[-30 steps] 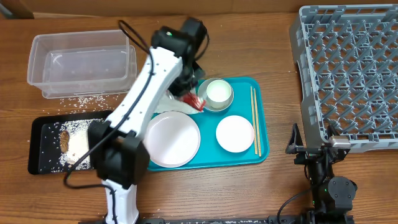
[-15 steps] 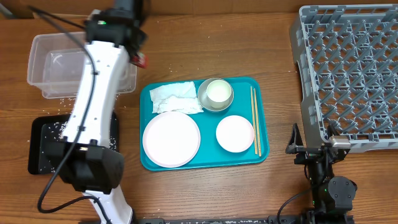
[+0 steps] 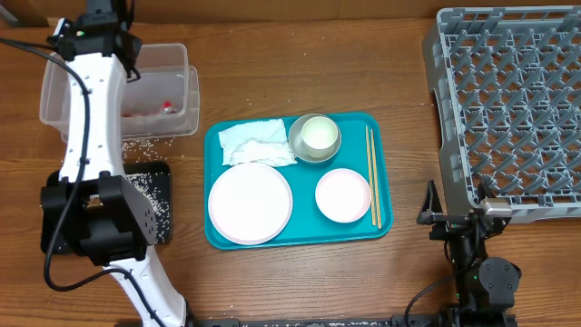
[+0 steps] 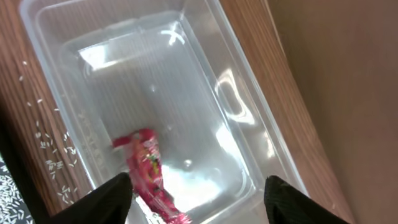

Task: Sort waste into correct bins and load items into the dishwasher
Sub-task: 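Carry the wrapper to the clear plastic bin and release it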

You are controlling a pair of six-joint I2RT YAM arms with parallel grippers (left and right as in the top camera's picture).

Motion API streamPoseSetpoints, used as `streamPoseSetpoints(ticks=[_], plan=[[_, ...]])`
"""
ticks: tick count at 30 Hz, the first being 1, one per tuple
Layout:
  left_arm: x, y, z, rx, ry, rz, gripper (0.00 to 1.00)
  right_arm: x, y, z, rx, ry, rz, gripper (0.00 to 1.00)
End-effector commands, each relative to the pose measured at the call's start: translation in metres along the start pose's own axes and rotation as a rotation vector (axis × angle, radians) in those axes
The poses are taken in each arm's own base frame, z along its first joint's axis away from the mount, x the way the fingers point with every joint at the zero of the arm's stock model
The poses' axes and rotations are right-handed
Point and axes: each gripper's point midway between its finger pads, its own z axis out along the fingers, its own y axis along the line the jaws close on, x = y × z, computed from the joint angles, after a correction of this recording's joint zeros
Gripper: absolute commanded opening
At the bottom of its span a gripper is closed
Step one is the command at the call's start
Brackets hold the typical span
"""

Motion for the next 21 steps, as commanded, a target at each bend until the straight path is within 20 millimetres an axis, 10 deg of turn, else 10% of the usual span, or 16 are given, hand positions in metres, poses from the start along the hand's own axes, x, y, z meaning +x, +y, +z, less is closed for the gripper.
streamPoseSetpoints(ticks=[1,5,8,21], plan=[[0.032,-0.025,-0.012,0.167,0.199,0.165,0.7,0.0,-0.002,0.0,0.011,-0.009,-0.003,1.0],[0.096,-0.056,-0.05,0.459,0.522,0.37,0.61,0.0,-0.002,0.0,0.011,-0.009,-0.003,1.0],[0.141,-0.069,-0.086,0.628,0.699,0.494,0.28,0.0,-0.002,0.0,0.011,-0.009,-0.003,1.0],[0.255,-0.001,-0.116,0.092,0.632,0.722,0.45,0.0,-0.002,0.0,0.011,-0.009,-0.003,1.0]])
